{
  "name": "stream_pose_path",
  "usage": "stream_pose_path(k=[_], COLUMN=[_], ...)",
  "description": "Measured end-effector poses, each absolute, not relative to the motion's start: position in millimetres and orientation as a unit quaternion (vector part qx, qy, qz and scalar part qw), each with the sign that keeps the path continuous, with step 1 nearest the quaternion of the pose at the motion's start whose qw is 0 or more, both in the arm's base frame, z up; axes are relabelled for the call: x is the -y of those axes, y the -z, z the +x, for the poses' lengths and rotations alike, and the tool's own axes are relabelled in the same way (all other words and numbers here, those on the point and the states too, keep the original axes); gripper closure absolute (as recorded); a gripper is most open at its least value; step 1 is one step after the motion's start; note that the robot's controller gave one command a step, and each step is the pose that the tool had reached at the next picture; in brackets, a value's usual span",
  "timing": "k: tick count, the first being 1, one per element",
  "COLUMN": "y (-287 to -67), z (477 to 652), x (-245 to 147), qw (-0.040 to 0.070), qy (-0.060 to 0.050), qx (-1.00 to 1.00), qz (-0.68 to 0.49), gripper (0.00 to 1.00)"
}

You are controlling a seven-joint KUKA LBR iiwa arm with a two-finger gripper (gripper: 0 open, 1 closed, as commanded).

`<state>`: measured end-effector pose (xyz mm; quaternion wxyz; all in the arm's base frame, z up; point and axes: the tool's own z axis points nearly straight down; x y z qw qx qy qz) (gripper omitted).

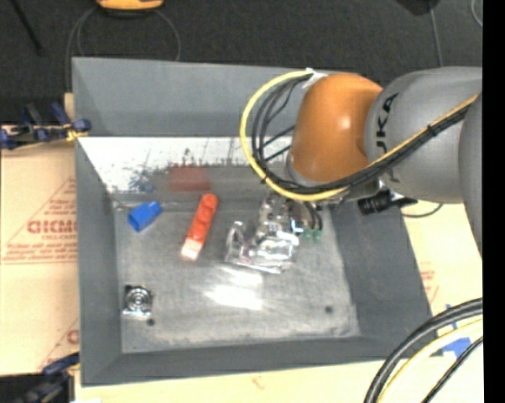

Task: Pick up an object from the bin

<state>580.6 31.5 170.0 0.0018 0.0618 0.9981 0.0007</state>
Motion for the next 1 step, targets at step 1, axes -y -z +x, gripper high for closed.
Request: stream_pose_path(k=[1], y=[-195.2], z=[581.1], x=[-30.9], qw=[0.002], qy=[-0.001], qx=[-0.998], qz=[0.062], gripper=[1.0])
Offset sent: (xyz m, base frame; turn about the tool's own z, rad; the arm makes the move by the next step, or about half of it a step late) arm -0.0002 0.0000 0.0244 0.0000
